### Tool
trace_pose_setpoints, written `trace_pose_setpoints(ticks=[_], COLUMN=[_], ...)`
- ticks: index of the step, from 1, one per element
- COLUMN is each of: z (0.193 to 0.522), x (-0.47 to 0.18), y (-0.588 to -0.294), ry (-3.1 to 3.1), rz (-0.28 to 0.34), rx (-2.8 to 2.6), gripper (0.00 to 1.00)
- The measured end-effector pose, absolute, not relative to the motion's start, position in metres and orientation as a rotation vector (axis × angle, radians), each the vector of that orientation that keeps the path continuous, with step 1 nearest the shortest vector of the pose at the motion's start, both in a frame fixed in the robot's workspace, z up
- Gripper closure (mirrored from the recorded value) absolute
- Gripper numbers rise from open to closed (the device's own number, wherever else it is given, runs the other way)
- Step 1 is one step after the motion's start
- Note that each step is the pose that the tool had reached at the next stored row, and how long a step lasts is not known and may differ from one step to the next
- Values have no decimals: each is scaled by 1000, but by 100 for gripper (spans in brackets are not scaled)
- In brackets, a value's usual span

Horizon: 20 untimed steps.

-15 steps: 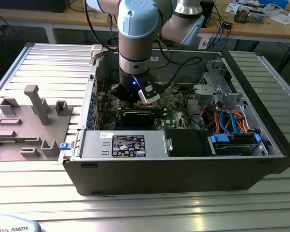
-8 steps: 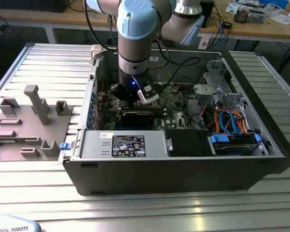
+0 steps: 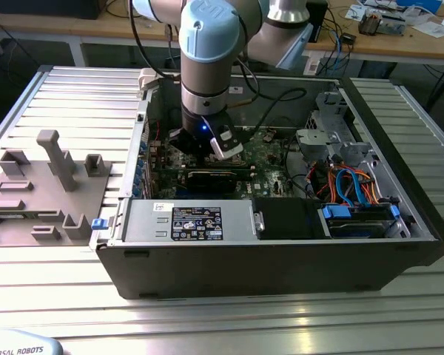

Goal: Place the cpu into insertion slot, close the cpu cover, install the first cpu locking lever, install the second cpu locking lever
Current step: 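Install the second cpu locking lever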

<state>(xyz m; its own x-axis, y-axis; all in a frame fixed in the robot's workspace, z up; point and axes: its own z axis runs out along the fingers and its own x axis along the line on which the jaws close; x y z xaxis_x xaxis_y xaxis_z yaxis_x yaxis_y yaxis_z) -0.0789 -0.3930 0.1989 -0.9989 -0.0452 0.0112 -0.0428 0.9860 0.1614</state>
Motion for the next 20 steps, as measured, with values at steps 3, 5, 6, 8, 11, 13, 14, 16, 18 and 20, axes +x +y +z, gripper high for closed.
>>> trace_pose_setpoints(ticks=[3,5,6,8,11,13,14,16,18,20], z=[200,204,205,205,206,207,207,208,209,208], x=[-79,-66,-55,-47,-37,-32,-29,-26,-24,-21], y=[-393,-391,-390,-388,-385,-383,-381,-377,-373,-368], ry=[-3116,-3115,-3113,-3112,-3111,-3110,-3110,-3110,-3110,-3110], rz=[-251,-243,-242,-241,-241,-240,-239,-238,-236,-234], rx=[69,69,68,68,68,68,68,68,67,68], gripper=[89,89,89,89,89,89,89,89,89,89])
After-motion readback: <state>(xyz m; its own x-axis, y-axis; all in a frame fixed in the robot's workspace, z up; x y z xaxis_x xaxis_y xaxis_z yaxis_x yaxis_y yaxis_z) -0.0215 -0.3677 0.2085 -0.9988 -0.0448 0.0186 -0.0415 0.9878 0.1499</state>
